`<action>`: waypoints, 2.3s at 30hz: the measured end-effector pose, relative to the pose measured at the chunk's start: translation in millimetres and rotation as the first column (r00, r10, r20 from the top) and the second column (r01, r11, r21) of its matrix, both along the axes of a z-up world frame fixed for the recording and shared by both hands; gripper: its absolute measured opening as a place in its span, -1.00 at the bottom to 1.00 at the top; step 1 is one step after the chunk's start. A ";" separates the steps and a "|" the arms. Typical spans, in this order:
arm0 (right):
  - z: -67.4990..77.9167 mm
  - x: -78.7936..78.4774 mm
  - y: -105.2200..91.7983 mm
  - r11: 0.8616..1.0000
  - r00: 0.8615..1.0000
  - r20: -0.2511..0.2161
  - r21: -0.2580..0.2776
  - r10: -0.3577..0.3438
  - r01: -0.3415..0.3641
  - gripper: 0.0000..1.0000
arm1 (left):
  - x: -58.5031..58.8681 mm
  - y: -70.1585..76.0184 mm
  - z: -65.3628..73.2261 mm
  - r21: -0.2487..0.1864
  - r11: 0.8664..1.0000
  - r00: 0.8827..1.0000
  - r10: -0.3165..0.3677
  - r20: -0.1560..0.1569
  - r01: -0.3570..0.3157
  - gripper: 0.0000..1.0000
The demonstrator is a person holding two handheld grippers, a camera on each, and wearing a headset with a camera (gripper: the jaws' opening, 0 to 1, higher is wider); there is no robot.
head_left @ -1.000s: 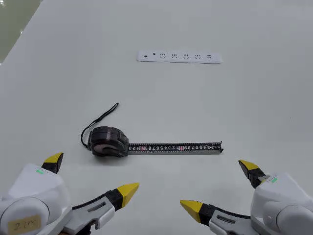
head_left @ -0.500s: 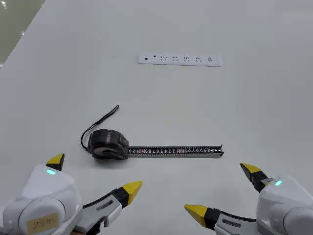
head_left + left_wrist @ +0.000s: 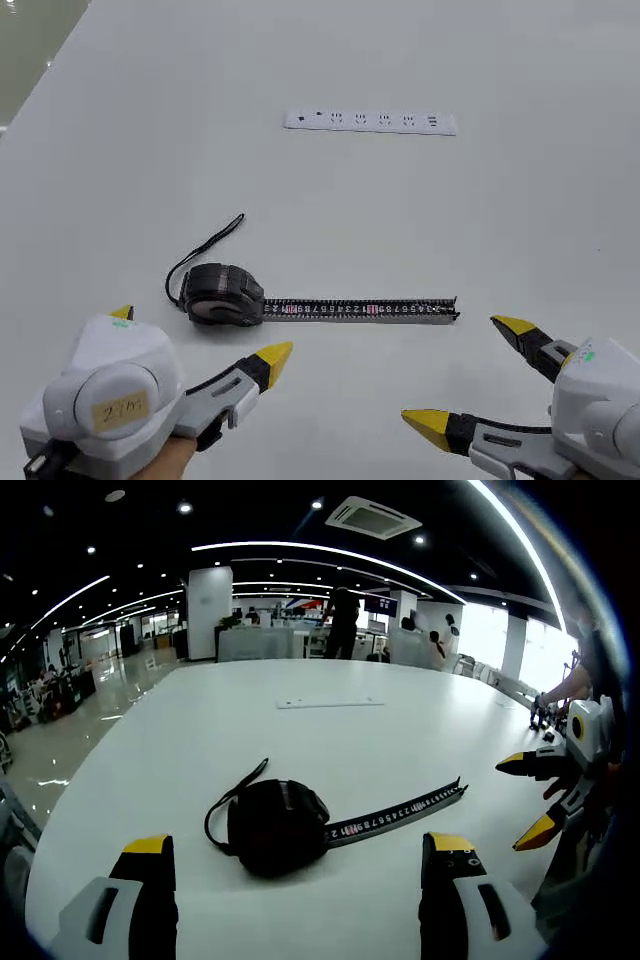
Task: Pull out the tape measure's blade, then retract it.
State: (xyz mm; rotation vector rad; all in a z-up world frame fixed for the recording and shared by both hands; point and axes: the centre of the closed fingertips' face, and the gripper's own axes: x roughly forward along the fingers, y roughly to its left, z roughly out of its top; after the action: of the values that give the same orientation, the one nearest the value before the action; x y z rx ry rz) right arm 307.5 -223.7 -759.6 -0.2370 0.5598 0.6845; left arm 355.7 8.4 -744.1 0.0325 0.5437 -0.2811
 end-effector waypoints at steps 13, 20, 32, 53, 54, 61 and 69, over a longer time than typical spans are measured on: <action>-5.1 15.7 -14.8 0.986 0.987 0.017 -0.048 0.161 -0.160 0.47 | 18.6 -2.4 -7.5 0.009 0.998 0.998 0.054 -0.013 -0.054 0.99; -12.9 23.3 -25.8 0.964 0.966 0.008 -0.062 0.260 -0.259 0.28 | 24.6 -3.7 -14.4 0.009 0.997 0.997 0.071 -0.026 -0.071 0.97; -23.6 41.8 -40.8 0.916 0.921 -0.008 -0.095 0.391 -0.390 -0.04 | 35.6 -1.6 -25.0 0.011 0.994 0.993 0.112 -0.040 -0.111 0.94; -51.8 64.2 -39.9 0.841 0.849 -0.097 -0.120 0.519 -0.528 -0.42 | 51.3 -4.5 -39.3 -0.010 0.992 0.989 0.123 -0.079 -0.125 0.66; -53.0 63.8 -38.4 0.840 0.847 -0.100 -0.116 0.522 -0.531 -0.44 | 51.8 -4.5 -39.6 -0.009 0.992 0.989 0.123 -0.080 -0.124 0.65; -56.3 64.1 -35.0 0.834 0.842 -0.105 -0.114 0.530 -0.539 -0.57 | 53.0 -6.4 -46.2 -0.007 0.993 0.988 0.116 -0.099 -0.117 0.60; -57.8 67.1 -36.8 0.836 0.845 -0.100 -0.123 0.526 -0.535 -0.73 | 52.9 -8.4 -51.8 -0.012 0.993 0.986 0.118 -0.114 -0.120 0.53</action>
State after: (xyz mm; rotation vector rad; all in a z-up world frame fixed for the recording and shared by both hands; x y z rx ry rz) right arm 374.6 -260.6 -817.4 -0.5244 0.6094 1.1983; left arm 408.6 0.0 -795.9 -0.0343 0.6529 -0.1716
